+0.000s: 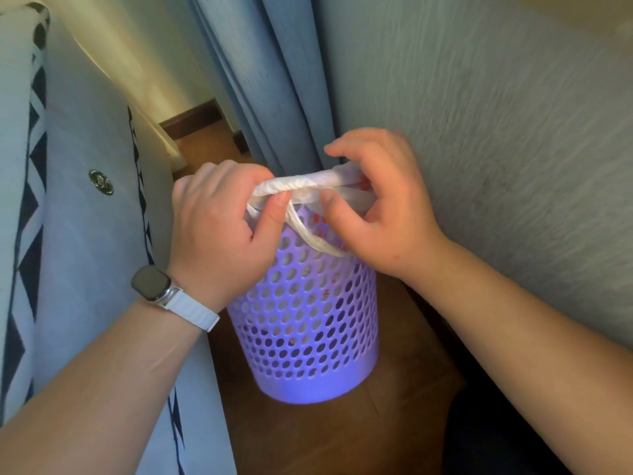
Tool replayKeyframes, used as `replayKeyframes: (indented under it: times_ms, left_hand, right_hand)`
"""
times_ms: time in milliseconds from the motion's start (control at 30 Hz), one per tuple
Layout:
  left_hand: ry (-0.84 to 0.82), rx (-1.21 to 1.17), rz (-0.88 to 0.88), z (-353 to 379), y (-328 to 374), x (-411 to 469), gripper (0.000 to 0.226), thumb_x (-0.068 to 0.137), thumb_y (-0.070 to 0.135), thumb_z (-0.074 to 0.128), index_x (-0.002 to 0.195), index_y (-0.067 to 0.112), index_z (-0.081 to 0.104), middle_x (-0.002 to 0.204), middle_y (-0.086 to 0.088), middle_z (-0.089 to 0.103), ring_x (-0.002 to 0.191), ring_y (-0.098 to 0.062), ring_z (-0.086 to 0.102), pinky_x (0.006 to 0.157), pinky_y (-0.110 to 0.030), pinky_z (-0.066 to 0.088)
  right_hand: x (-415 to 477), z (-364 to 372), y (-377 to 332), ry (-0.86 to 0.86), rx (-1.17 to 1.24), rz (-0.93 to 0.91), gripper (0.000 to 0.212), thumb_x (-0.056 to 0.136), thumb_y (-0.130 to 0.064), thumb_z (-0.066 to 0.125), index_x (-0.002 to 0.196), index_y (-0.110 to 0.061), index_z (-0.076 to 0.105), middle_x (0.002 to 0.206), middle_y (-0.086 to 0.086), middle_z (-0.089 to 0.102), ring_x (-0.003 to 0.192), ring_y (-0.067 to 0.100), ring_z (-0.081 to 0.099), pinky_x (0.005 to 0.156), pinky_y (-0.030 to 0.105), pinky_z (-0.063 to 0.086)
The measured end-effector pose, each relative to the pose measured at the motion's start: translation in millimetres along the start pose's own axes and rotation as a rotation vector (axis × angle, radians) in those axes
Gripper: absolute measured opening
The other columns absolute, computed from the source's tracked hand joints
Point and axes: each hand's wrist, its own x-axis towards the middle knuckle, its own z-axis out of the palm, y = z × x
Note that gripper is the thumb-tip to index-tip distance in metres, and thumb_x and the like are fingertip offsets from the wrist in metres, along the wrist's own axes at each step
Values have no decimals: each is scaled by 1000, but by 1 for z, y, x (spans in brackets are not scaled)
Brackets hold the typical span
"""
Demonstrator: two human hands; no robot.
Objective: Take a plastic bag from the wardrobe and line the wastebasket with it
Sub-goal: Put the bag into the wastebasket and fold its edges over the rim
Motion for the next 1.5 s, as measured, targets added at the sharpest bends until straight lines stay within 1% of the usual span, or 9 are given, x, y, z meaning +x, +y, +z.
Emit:
replayKeyframes:
  times_ms: [200,333,433,533,667,900,1133,1400,1500]
  left_hand:
    - [-6,-88,-9,1,-2,0,19,91,28,51,86,10,56,79,6,48,74,-20,47,68,-43,40]
    - [6,-163,-33,2,1,-1,24,94,30,48,88,8,57,80,7,46,74,-13,44,66,-34,36]
    - [-2,-109,21,-1,8,-1,25,94,31,50,92,10,62,82,3,55,78,-20,52,72,-36,37]
    - [18,-19,79,-4,19,-1,30,92,33,53,108,12,66,99,-5,66,94,-26,58,85,-40,38]
    - [22,19,75,-3,22,-1,22,92,29,55,102,13,67,86,-4,62,83,-27,53,76,-41,37]
    - [16,-95,-33,1,-1,1,20,90,26,53,80,9,58,73,-1,52,71,-24,48,67,-43,39]
    - [68,-231,-45,0,-8,3,26,91,24,50,80,1,58,74,-2,50,70,-24,49,61,-44,41]
    - [78,-274,-16,0,-3,1,26,94,23,50,81,2,59,75,-4,50,70,-24,49,60,-45,41]
    - [47,-160,37,-2,-1,1,30,94,32,50,91,5,63,83,-2,56,79,-27,54,73,-48,44]
  right_hand:
    - [-3,5,13,-24,34,42,30,84,-27,63,104,-4,66,107,7,64,102,25,59,86,54,46]
    - [-2,4,9,40,11,59,17,85,-22,57,86,-6,61,88,8,60,83,28,56,76,52,43]
    - [-4,3,4,99,-43,63,12,84,-19,56,82,-8,59,82,7,57,78,28,53,72,51,42]
    - [-6,5,-3,126,-78,39,13,85,-21,58,85,-7,59,83,7,57,79,27,53,73,46,40]
    - [-8,10,-12,140,-88,18,19,87,-25,61,86,-6,62,82,8,58,77,26,52,72,39,35]
    - [-6,7,-2,54,-23,-4,33,83,-29,65,106,-5,64,102,5,63,96,25,59,88,58,43]
    - [-5,4,9,113,104,75,38,87,-31,59,111,-1,64,114,9,60,111,26,57,97,50,43]
    - [-1,4,2,177,52,112,12,87,-21,56,83,-9,56,88,-5,49,83,17,50,77,47,42]
    - [-1,4,-2,185,5,97,11,88,-18,56,82,-9,55,86,-4,47,81,20,49,75,48,41]
